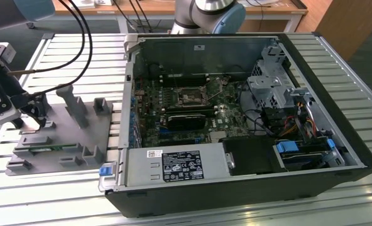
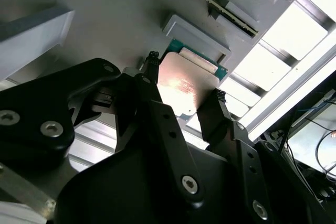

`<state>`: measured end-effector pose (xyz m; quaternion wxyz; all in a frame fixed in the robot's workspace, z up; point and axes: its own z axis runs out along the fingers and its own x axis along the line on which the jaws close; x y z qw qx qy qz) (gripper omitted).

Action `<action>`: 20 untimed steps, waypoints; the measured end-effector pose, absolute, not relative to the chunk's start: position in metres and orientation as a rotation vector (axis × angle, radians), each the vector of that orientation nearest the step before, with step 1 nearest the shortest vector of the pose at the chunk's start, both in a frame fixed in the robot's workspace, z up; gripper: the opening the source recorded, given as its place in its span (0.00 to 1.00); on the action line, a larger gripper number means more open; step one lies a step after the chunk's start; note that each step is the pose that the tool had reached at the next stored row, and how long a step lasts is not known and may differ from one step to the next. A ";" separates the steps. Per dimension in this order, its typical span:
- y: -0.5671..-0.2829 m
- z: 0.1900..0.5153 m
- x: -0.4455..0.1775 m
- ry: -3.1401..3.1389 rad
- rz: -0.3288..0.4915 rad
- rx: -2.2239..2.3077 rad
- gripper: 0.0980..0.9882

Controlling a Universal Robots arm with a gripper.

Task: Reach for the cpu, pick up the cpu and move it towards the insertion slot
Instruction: 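Pick up the cpu and move it towards the insertion slot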

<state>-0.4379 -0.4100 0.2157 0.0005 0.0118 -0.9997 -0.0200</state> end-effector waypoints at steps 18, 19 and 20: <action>-0.409 0.223 -0.438 -3.140 -0.061 0.037 0.50; -0.409 0.224 -0.438 -3.140 -0.061 0.037 0.50; -0.409 0.224 -0.438 -3.140 -0.061 0.037 0.50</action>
